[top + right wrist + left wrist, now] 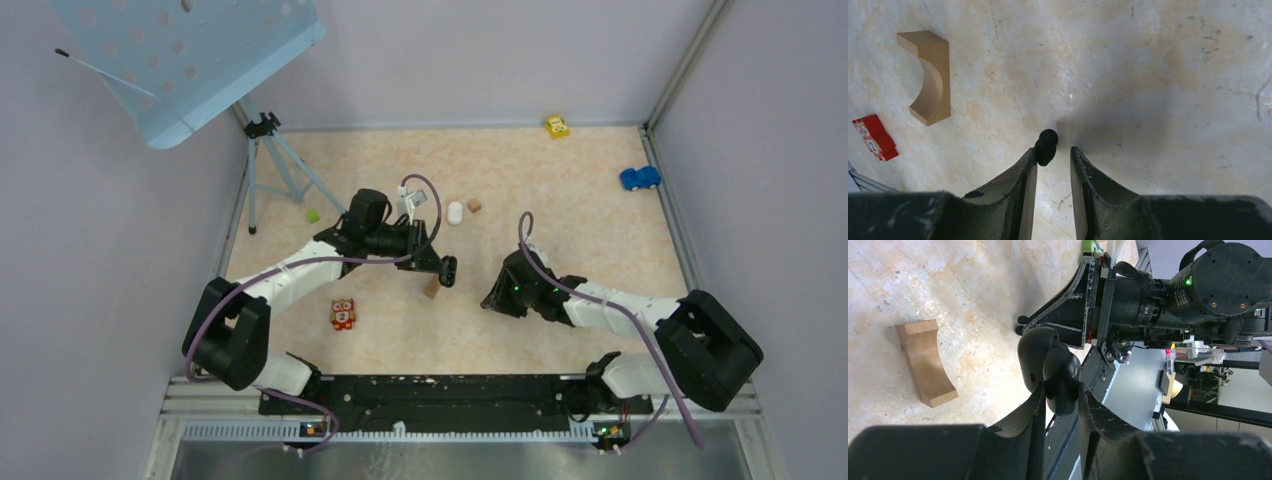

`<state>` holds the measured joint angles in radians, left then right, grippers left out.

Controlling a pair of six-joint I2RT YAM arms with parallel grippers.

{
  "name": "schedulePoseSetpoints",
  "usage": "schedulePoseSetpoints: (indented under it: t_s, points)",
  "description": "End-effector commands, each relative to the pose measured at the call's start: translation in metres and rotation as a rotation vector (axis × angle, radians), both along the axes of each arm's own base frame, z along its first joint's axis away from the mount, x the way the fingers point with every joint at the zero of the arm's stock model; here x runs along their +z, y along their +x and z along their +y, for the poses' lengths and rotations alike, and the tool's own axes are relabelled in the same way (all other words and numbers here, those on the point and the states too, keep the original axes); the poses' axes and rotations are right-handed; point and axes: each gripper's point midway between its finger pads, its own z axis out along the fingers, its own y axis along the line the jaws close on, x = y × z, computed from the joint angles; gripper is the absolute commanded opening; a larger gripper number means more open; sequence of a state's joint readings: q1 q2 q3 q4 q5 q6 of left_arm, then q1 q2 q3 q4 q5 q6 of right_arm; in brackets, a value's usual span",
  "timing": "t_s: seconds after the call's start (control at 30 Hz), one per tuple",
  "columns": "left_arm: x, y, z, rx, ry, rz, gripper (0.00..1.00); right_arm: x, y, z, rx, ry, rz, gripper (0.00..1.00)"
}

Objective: Insert the wireless bluetooth earbuds into the charging case
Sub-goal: Pick up the left earbud from the center of the board, then insert the left earbud into the left side groove of the charging case.

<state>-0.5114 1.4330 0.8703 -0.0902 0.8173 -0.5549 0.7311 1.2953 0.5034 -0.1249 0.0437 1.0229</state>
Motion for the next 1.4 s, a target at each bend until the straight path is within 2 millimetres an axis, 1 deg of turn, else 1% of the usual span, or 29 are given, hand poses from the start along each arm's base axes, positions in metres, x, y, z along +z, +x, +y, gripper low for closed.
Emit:
schedulePoseSetpoints:
  t_s: [0.0,0.1,0.2,0.23,0.3,0.33,0.5,0.63,0.77,0.87,0.93,1.03,1.07,1.13,1.2,1.3,1.37]
  points:
    - [0.02,0.006,-0.002,-0.005,-0.036,-0.072,0.0,-0.005,0.004,0.0,-0.011,-0.033,-0.001,0.29]
    - [0.019,0.007,-0.003,-0.006,-0.036,-0.073,0.0,-0.002,0.006,0.001,-0.014,-0.032,-0.011,0.24]
    - [0.019,0.007,-0.003,-0.007,-0.036,-0.069,0.0,-0.001,0.006,0.0,-0.017,-0.035,-0.015,0.15]
    - [0.019,0.007,-0.003,-0.007,-0.037,-0.069,0.0,0.0,0.006,0.0,-0.019,-0.036,-0.017,0.11]
    - [0.018,0.007,-0.004,-0.008,-0.036,-0.068,0.0,0.003,0.007,-0.001,-0.018,-0.035,-0.026,0.01]
    - [0.018,0.007,-0.003,-0.007,-0.035,-0.069,0.0,0.005,0.007,-0.001,-0.018,-0.034,-0.032,0.0]
    - [0.019,0.01,-0.004,-0.002,-0.033,-0.077,0.0,0.023,0.007,-0.004,-0.008,-0.024,-0.072,0.0]
    - [0.019,0.013,-0.006,-0.006,-0.034,-0.076,0.0,0.047,0.007,-0.002,0.027,0.02,-0.15,0.0]
    - [0.022,0.015,-0.007,-0.014,-0.037,-0.082,0.0,0.087,0.006,0.003,0.084,0.115,-0.283,0.0]
    - [0.027,0.014,-0.009,-0.047,-0.054,-0.102,0.0,0.115,0.002,0.009,0.184,0.137,-0.378,0.0]
    - [0.034,0.006,-0.013,-0.123,-0.094,-0.115,0.0,0.131,0.0,0.011,0.276,0.108,-0.446,0.0]
    - [0.035,-0.004,-0.015,-0.228,-0.118,-0.085,0.0,0.144,-0.001,0.0,0.383,-0.016,-0.519,0.0]
    - [0.033,-0.006,-0.015,-0.242,-0.112,-0.073,0.0,0.146,0.0,-0.005,0.405,-0.052,-0.539,0.0]
    - [0.028,-0.005,-0.015,-0.247,-0.096,-0.045,0.0,0.155,-0.004,-0.006,0.501,-0.091,-0.636,0.0]
    - [0.024,-0.005,-0.016,-0.243,-0.098,0.016,0.0,0.171,-0.005,-0.007,0.551,-0.102,-0.745,0.0]
    - [0.029,-0.013,-0.019,-0.295,-0.139,0.128,0.0,0.192,-0.005,-0.01,0.586,-0.124,-0.865,0.0]
    - [0.032,-0.012,-0.019,-0.296,-0.136,0.144,0.0,0.195,-0.002,-0.013,0.613,-0.165,-0.893,0.0]
